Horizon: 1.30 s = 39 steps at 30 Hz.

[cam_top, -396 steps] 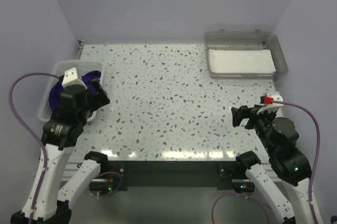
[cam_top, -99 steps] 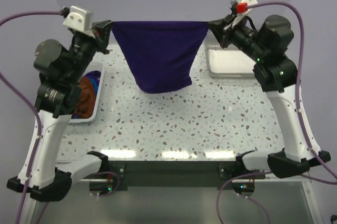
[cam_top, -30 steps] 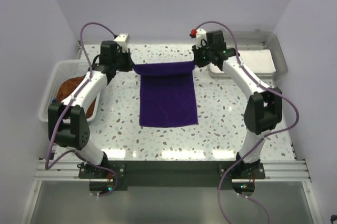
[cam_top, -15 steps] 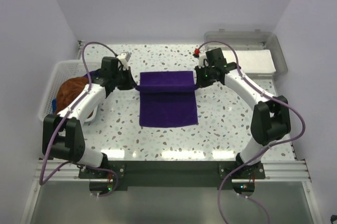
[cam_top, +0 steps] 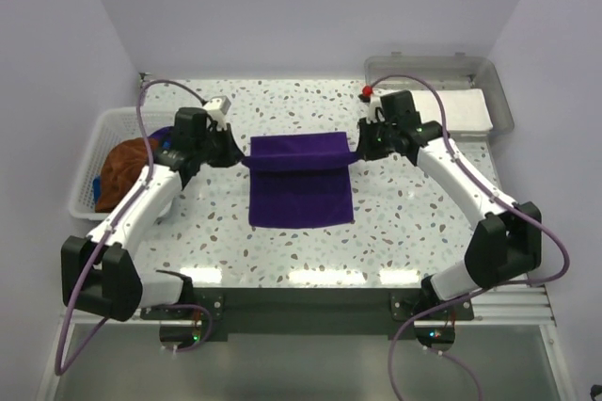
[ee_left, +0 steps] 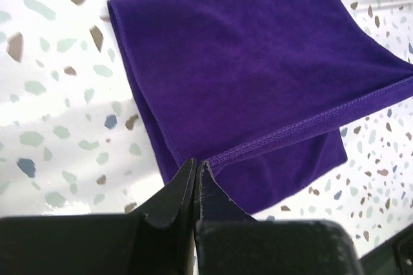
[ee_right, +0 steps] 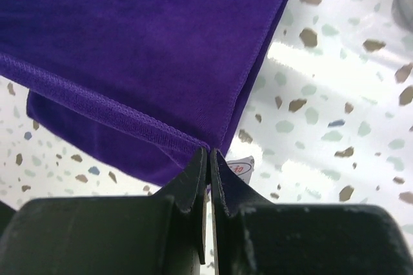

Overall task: Fold and stack the towels
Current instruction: Fold the towel

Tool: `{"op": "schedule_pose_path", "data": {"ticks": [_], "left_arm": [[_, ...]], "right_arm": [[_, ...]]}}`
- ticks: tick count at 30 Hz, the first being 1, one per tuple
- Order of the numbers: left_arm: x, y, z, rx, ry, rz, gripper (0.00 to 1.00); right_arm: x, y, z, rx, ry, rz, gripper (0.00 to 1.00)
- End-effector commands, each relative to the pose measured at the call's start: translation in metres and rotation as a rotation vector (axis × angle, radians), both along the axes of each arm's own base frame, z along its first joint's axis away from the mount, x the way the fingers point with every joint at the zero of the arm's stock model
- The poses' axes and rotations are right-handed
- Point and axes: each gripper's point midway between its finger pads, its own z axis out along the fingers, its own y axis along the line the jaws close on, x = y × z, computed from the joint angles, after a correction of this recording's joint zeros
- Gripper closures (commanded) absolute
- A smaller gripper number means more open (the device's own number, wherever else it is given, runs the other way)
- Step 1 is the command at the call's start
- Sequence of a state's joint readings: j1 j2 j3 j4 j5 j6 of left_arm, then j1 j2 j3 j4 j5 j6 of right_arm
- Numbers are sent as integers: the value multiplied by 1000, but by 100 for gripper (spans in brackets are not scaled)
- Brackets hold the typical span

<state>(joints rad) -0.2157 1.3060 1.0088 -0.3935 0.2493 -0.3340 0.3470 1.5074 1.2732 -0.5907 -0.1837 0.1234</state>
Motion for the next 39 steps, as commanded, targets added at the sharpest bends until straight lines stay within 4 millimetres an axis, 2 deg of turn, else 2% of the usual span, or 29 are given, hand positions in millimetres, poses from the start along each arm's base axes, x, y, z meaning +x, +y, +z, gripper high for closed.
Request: {"op": "schedule_pose_path", "data": {"ticks": [1, 2, 4, 5, 6, 12, 15, 20, 26, 34, 39], "left_arm": [[-22, 16, -29, 65, 87, 73, 100], [-27, 14, -35, 67, 102, 71, 100], [-39, 10, -53, 71, 153, 69, 100], [-42, 12, -60, 78, 167, 85, 100], [-51, 13, -74, 88, 200, 92, 100], [-76, 17, -118, 97, 315, 138, 100], [-81, 20, -131, 112, 347, 149, 100], [-80, 19, -139, 115, 357, 138, 100], [-84, 11, -146, 123, 373, 106, 100], [-70, 10, -119, 117, 288, 125, 100], [-76, 15, -125, 138, 302, 137, 100]], "right_arm": [[-28, -26, -24, -48, 113, -107, 100], [-38, -24, -36, -46, 148, -101, 100], [-44, -19, -45, -24, 166, -106, 100], [-53, -20, -59, -33, 200, -109, 100], [-55, -18, -64, -19, 214, -119, 100], [-73, -21, -109, -38, 327, -135, 100], [-75, -18, -124, -36, 368, -134, 100], [-78, -15, -139, -25, 412, -136, 100], [-80, -17, -147, -45, 424, -132, 100], [-62, -24, -113, -80, 319, -134, 100], [-64, -25, -114, -78, 309, -135, 100]]}}
